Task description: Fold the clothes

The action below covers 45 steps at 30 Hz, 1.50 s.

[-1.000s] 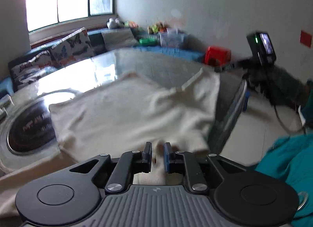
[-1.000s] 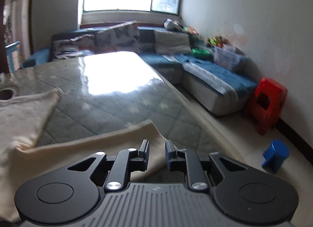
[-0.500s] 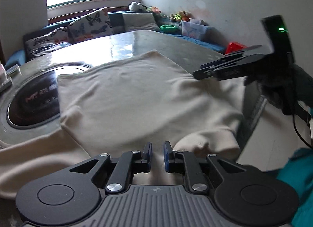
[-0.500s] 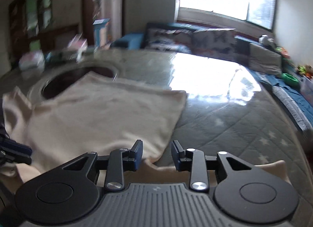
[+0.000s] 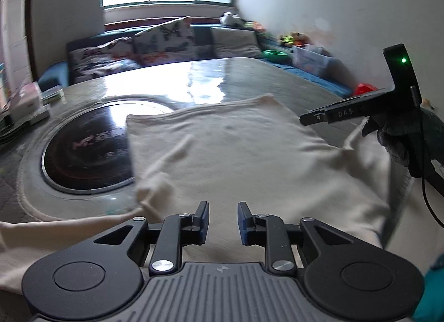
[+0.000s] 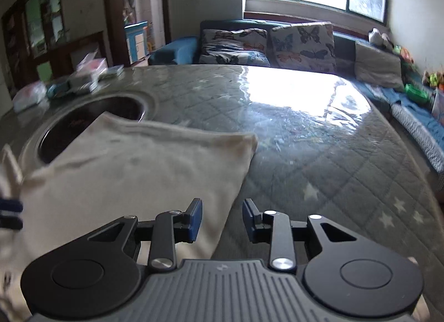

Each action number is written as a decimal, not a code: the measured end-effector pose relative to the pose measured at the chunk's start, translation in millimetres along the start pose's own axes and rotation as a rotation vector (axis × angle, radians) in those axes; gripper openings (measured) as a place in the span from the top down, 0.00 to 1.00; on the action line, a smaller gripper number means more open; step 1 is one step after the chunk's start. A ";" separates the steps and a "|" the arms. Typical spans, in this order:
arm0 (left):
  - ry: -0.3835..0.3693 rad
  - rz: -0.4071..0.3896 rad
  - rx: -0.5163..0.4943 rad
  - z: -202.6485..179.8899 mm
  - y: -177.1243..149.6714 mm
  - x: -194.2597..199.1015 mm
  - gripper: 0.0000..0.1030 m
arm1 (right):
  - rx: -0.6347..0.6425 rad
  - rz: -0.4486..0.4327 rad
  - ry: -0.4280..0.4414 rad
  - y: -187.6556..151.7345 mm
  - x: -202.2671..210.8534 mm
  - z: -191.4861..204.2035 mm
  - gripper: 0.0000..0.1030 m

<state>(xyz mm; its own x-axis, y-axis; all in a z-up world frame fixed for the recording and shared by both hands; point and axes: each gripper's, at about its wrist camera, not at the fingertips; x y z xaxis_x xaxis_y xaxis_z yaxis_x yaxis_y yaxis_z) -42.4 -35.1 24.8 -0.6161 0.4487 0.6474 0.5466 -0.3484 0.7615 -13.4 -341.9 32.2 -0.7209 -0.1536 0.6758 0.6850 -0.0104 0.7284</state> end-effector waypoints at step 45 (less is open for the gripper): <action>0.118 -0.016 0.186 43.8 33.9 -2.0 0.67 | 0.066 -0.012 -0.029 82.2 -91.4 15.5 0.82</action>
Point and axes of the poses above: each gripper's, at about its wrist camera, not at the fingertips, and x roughly against the way its jaws point, z to its left, y to its top, and after that the axes turned 5 degrees about -x, right-handed
